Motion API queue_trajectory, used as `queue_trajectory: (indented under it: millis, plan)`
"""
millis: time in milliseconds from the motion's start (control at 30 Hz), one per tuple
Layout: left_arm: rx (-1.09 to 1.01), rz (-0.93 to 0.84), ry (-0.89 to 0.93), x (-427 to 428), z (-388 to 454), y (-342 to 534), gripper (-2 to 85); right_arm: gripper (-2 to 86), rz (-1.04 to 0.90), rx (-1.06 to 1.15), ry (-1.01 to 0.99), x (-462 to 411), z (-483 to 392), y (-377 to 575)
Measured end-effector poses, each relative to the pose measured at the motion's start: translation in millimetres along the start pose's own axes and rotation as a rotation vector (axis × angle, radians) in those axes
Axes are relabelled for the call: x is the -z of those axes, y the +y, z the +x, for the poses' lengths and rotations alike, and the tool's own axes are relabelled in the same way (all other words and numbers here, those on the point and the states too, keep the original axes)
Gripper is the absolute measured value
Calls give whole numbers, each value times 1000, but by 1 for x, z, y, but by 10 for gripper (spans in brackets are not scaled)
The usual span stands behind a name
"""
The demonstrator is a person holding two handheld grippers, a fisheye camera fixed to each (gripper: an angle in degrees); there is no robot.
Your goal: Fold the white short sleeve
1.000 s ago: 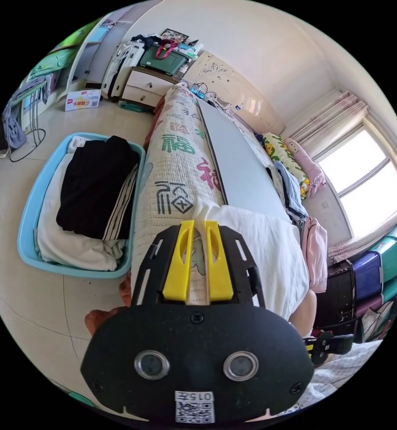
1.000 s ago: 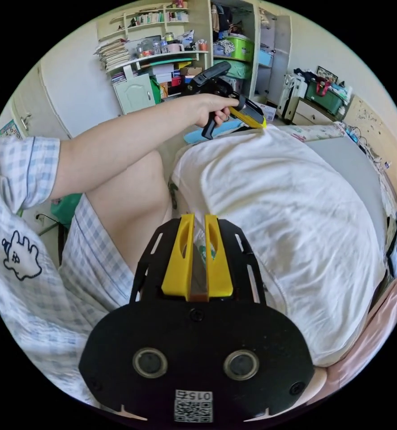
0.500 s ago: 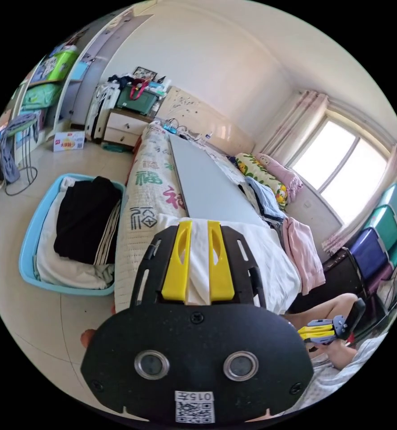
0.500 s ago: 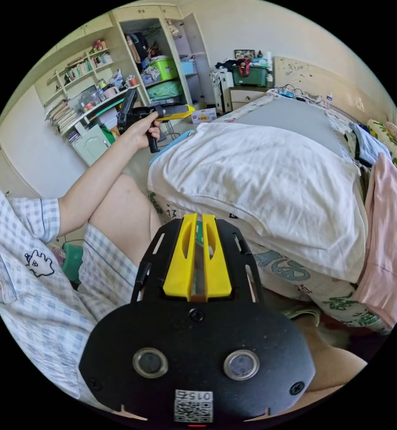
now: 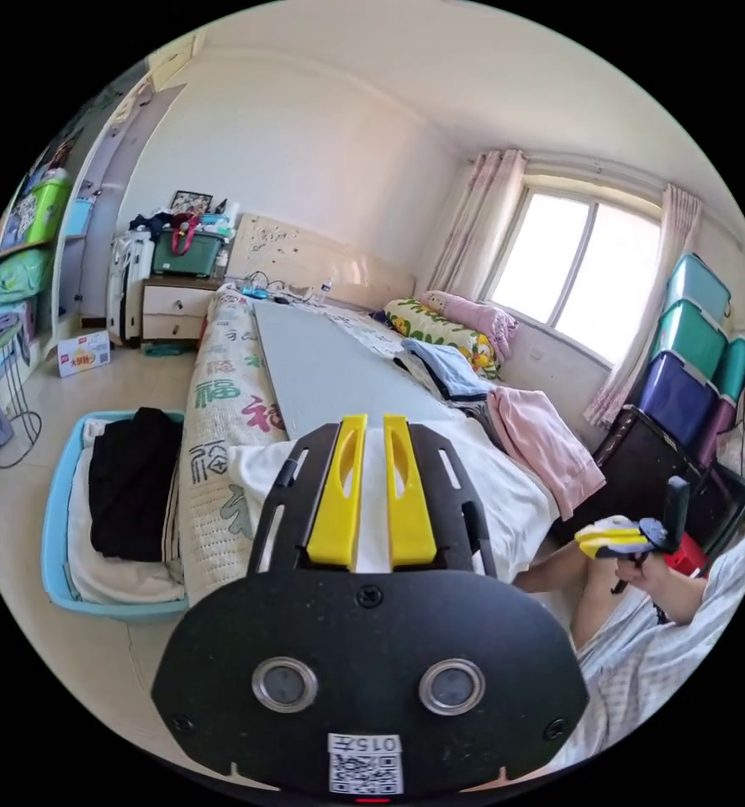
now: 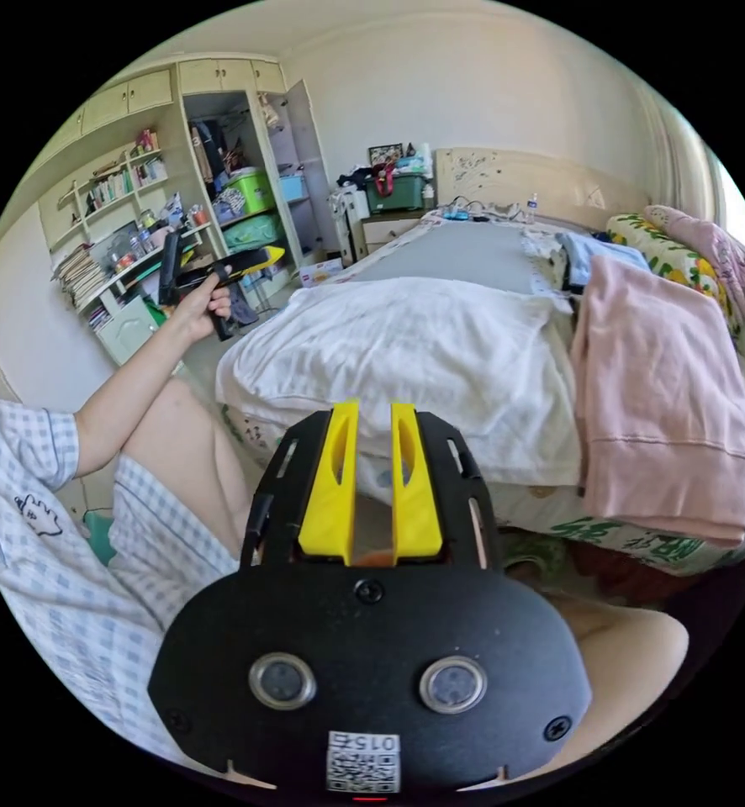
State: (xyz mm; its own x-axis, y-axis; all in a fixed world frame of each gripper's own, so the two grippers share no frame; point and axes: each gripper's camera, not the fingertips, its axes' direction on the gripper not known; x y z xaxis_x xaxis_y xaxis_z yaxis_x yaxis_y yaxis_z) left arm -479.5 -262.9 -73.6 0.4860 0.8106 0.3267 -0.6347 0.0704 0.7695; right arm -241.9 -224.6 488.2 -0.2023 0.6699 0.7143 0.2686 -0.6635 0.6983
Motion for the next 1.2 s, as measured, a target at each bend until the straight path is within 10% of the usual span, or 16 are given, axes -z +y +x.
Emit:
queue_trajectory:
  millis: [767, 1200]
  plan:
    - [-235, -647, 137, -409, 227, -90, 111, 98, 118, -387, -1, 66, 238, 130]
    - [-209, -827, 78, -488, 228, -91, 43, 20, 228, -444, -134, 79, 251, 135]
